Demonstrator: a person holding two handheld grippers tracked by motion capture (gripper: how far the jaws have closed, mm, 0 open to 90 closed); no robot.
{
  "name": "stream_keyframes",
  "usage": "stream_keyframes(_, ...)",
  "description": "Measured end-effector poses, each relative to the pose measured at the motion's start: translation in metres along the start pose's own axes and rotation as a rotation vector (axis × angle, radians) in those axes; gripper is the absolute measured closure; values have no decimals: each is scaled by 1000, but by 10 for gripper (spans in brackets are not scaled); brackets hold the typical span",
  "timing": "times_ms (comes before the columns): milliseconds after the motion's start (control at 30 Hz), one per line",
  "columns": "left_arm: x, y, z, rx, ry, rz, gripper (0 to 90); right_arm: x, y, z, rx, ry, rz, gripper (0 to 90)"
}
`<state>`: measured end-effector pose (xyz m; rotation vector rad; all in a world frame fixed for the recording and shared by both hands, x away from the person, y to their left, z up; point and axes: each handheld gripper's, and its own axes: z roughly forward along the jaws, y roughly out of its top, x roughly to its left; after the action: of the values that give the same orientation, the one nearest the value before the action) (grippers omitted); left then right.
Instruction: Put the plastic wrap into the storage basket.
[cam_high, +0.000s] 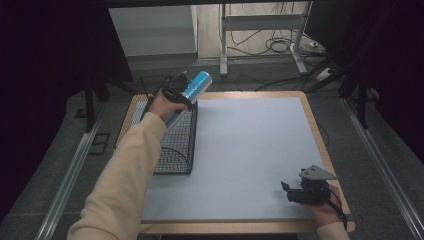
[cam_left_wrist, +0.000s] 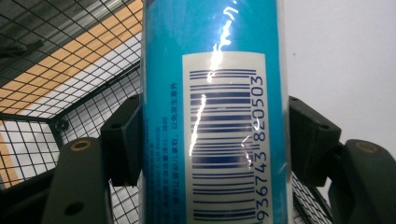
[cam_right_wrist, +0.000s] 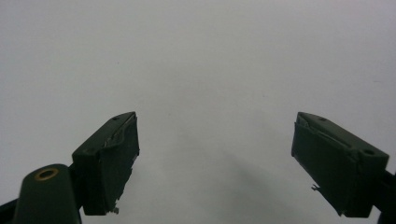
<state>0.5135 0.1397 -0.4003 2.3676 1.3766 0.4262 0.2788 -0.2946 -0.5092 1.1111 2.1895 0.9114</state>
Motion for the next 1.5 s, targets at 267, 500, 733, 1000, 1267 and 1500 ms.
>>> stream_keyframes(267, 0, -2, 11, 34, 23, 3, 316, 1, 0, 1, 1, 2, -4, 154)
stream_keyframes(500, 1, -4, 22, 80, 57, 20, 316, 1, 0, 1, 4, 2, -5, 154)
stream_keyframes(733, 1, -6, 34, 112, 91, 38, 315, 1, -1, 1, 5, 2, -6, 154)
stream_keyframes(1000, 6, -7, 37, 98, 83, 15, 313, 1, -1, 2, 6, 2, -8, 154)
stream_keyframes(1267, 8, -7, 36, 77, 81, 13, 293, 1, -1, 2, 10, 3, -8, 154)
stream_keyframes(1500, 3, -8, 23, 86, 77, 6, 146, 1, -1, 2, 7, 2, -6, 154)
